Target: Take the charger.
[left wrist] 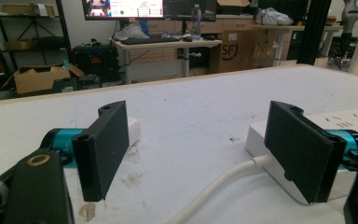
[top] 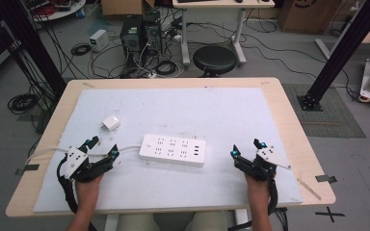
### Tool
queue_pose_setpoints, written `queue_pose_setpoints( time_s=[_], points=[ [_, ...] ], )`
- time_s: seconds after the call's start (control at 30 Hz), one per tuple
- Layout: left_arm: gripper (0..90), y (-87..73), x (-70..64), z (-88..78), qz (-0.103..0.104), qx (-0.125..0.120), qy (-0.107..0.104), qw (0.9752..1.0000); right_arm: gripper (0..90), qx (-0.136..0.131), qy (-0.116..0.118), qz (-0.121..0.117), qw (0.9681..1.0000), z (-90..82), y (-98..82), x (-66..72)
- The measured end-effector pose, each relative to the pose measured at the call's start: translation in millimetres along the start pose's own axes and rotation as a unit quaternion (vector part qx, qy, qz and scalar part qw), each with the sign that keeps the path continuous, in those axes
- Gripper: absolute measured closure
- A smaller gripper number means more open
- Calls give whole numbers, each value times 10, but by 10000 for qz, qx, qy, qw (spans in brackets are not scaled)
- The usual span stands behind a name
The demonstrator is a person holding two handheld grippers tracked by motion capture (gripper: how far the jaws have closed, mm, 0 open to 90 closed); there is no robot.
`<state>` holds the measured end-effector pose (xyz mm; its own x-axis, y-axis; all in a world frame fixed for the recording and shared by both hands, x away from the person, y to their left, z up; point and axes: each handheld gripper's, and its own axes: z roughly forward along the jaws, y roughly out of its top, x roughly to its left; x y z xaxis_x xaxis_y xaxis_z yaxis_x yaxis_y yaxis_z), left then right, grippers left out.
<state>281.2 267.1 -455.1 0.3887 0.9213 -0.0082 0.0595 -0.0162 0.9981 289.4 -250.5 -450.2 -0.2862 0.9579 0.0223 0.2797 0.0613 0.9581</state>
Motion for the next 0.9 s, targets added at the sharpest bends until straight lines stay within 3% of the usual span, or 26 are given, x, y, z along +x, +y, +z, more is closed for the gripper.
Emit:
queue_pose_setpoints(
  time_s=[0.07, 0.1, 0.13, 0.2, 0.23, 0.3, 0.47, 0.5, 0.57, 0.63, 0.67, 0.83, 0.9],
  points=[
    [221, 4, 6, 7, -17, 38, -25, 10000, 195, 0, 0, 0, 10000, 0, 0, 0],
    [220, 38, 47, 54, -79, 372, -309, 9988, 195, 38, 8, 7, 10000, 10, 5, -8],
    [220, 38, 47, 54, -79, 372, -309, 9988, 195, 38, 8, 7, 10000, 10, 5, -8],
    [220, 103, 79, 87, 26, 542, -566, 9969, 195, 93, 8, 10, 10000, 17, 9, -9],
    [220, 220, 125, 119, 146, 619, -825, 9946, 195, 106, 8, 22, 9999, 19, 10, -7],
    [220, 290, 153, 138, 206, 637, -941, 9933, 195, 131, 17, 37, 9999, 18, 11, -2],
    [220, 665, 325, 244, 433, 726, -1529, 9846, 195, 141, -14, -21, 9999, 28, 14, -6],
    [220, 778, 410, 305, 464, 823, -1815, 9788, 195, 152, -24, -19, 9999, 30, 15, -5],
    [219, 864, 477, 376, 493, 1007, -2049, 9723, 195, 182, -18, -2, 9998, 30, 16, -4],
    [219, 864, 477, 376, 493, 1007, -2049, 9723, 195, 182, -25, 8, 9998, 32, 16, -2],
    [219, 950, 554, 467, 645, 1200, -2250, 9648, 195, 185, -40, -4, 9998, 34, 17, -2],
    [217, 1026, 708, 627, 655, 1381, -2454, 9573, 195, 214, -52, 2, 9998, 37, 19, 3],
    [217, 1027, 734, 660, 643, 1404, -2450, 9572, 195, 220, -51, 16, 9997, 37, 20, 4]
  ],
)
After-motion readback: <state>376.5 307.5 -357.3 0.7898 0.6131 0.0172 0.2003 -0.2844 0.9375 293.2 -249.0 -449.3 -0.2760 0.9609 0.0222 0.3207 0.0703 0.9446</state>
